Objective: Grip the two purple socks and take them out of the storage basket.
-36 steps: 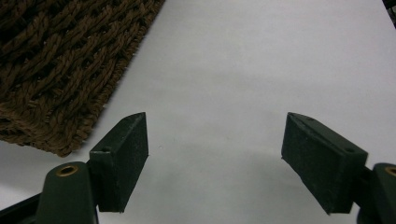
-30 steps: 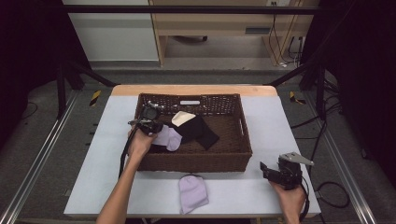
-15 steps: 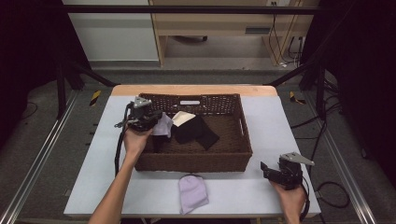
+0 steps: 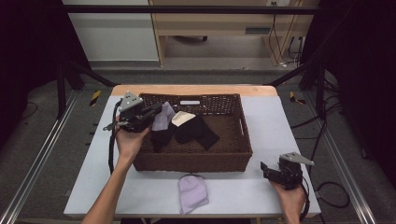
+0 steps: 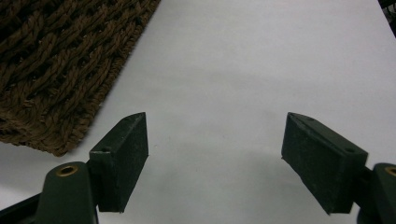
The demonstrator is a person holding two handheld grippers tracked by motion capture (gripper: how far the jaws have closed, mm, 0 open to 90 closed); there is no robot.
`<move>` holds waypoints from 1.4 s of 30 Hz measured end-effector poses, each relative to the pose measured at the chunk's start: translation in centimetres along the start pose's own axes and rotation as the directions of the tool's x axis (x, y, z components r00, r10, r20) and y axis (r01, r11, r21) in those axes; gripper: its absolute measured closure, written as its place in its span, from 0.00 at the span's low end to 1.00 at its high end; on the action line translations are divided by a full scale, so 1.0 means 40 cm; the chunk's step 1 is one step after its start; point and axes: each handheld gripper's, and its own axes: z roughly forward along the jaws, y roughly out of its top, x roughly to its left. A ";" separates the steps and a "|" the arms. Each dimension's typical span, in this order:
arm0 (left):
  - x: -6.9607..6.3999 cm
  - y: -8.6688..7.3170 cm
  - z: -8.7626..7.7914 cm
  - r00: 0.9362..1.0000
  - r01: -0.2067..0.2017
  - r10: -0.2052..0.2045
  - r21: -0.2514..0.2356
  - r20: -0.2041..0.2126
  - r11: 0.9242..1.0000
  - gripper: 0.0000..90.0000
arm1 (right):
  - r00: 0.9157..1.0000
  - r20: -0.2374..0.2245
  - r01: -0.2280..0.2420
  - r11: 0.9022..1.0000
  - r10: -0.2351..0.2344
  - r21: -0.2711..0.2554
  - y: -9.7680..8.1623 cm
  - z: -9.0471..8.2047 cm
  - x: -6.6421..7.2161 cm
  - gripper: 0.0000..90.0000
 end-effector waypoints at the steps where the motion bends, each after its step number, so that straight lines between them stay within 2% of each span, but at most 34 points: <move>1: -0.007 0.005 -0.011 1.000 -0.002 0.003 -0.014 0.011 1.000 0.96 | 1.000 0.001 0.001 1.000 -0.001 0.000 0.000 0.000 0.000 0.26; 6: -0.040 0.022 -0.068 0.998 -0.013 0.017 -0.074 0.052 0.997 0.96 | 1.000 0.003 0.001 1.000 -0.001 -0.002 0.000 -0.002 -0.001 0.26; 9: -0.066 0.036 -0.113 0.996 -0.021 0.031 -0.118 0.088 0.993 0.96 | 1.000 0.003 0.001 1.000 -0.001 -0.003 0.000 -0.002 -0.002 0.26; 13: -0.099 0.050 -0.163 0.990 -0.056 0.075 -0.158 0.118 0.986 0.96 | 1.000 0.005 0.002 1.000 -0.002 -0.002 0.000 -0.001 -0.001 0.26; 17: -0.135 0.049 -0.206 0.982 -0.083 0.113 -0.188 0.152 0.979 0.96 | 1.000 0.005 0.000 1.000 0.000 -0.002 -0.001 -0.003 -0.001 0.26; 23: -0.177 0.012 -0.247 0.968 -0.103 0.144 -0.194 0.208 0.976 0.96 | 1.000 0.004 -0.005 1.000 0.005 -0.002 -0.001 -0.003 -0.001 0.26; 29: -0.206 -0.056 -0.266 0.953 -0.147 0.179 -0.147 0.243 0.978 0.96 | 1.000 0.006 -0.001 1.000 0.001 0.000 -0.001 -0.003 0.000 0.26; 31: -0.212 -0.084 -0.266 0.950 -0.146 0.174 -0.123 0.259 0.982 0.96 | 1.000 0.004 -0.002 1.000 0.002 0.000 -0.001 -0.004 0.000 0.26; 36: -0.223 -0.149 -0.255 0.944 -0.151 0.160 -0.055 0.290 0.987 0.96 | 1.000 0.007 -0.002 1.000 0.002 0.003 -0.001 -0.002 0.000 0.26; 40: -0.233 -0.203 -0.229 0.940 -0.168 0.154 0.022 0.305 0.985 0.96 | 1.000 0.008 -0.004 1.000 0.004 0.002 -0.001 -0.003 0.000 0.26; 42: -0.233 -0.233 -0.209 0.941 -0.174 0.145 0.070 0.305 0.982 0.96 | 1.000 0.004 -0.007 1.000 0.007 0.000 -0.001 -0.004 0.000 0.26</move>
